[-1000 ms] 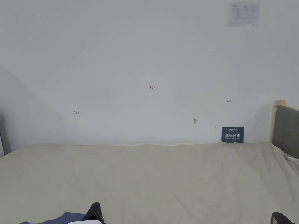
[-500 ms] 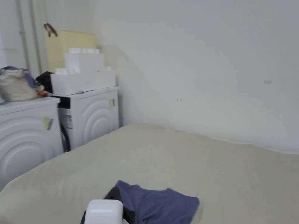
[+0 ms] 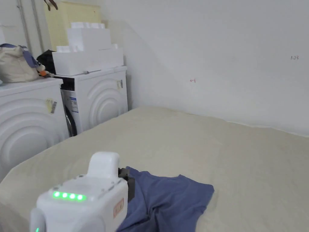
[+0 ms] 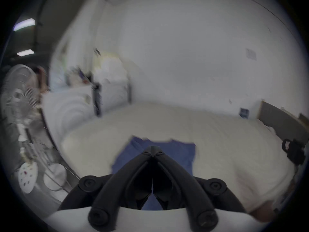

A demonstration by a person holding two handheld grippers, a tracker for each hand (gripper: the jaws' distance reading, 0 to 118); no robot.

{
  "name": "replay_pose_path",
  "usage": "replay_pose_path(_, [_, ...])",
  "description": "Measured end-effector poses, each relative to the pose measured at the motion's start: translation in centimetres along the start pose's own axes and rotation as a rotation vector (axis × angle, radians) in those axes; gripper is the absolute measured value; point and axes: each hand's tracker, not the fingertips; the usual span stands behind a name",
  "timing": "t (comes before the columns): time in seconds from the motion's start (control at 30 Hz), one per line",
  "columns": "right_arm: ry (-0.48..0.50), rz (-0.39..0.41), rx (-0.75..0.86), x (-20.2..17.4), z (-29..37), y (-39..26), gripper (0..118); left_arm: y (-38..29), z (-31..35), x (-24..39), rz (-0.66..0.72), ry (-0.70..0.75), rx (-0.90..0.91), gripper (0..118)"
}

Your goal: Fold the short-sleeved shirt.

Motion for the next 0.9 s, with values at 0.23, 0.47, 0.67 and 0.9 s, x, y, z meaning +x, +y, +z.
replay_pose_path(0.23, [-0.056,-0.047,-0.152,2.8,-2.6,-1.7,0,-0.6,-18.3,-2.2,0.006,-0.079,-0.553,113])
replay_pose_path(0.47, [-0.098,-0.065,-0.216,4.6,-5.3,-2.5,0,-4.1,-29.7,-2.8,-0.159,0.073,-0.676,117])
replay_pose_path(0.67, [-0.083,-0.044,-0.283,4.6,-7.8,-4.6,0,-5.5,-30.7,-0.6,-0.189,0.058,-0.784,103])
replay_pose_path(0.9, [-0.042,-0.066,-0.333,4.4,-8.3,-6.5,0,-4.3,-27.8,2.1,-0.264,-0.001,-0.792,5])
